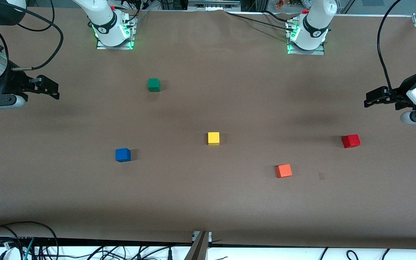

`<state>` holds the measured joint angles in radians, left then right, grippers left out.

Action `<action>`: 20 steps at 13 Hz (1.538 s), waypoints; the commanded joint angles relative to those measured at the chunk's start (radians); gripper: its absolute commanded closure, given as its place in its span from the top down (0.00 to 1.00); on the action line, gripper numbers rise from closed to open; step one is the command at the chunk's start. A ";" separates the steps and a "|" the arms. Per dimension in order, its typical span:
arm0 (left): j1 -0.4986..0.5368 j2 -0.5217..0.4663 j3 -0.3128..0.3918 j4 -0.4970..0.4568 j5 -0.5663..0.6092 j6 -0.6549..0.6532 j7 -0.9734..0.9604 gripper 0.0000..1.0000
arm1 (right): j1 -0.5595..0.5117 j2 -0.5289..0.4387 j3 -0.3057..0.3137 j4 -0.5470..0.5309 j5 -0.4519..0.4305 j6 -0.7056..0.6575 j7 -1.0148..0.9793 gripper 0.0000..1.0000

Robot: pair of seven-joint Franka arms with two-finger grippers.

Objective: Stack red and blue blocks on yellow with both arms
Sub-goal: 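Move the left gripper toward the red cube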

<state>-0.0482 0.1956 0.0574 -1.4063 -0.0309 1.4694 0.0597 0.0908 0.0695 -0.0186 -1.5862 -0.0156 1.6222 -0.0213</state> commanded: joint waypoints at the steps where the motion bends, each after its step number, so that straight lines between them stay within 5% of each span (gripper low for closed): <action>1: 0.001 0.016 0.004 0.038 -0.003 -0.023 0.009 1.00 | -0.016 -0.010 0.017 0.003 -0.014 -0.002 0.011 1.00; 12: 0.046 0.045 0.004 0.039 -0.011 -0.017 0.015 1.00 | -0.016 -0.010 0.017 0.003 -0.014 -0.002 0.011 1.00; 20: 0.119 0.280 0.006 0.009 0.051 0.172 0.023 1.00 | -0.016 -0.010 0.017 0.002 -0.012 -0.004 0.011 1.00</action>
<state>0.0650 0.4072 0.0652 -1.4121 -0.0013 1.5983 0.0643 0.0905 0.0695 -0.0183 -1.5850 -0.0156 1.6222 -0.0212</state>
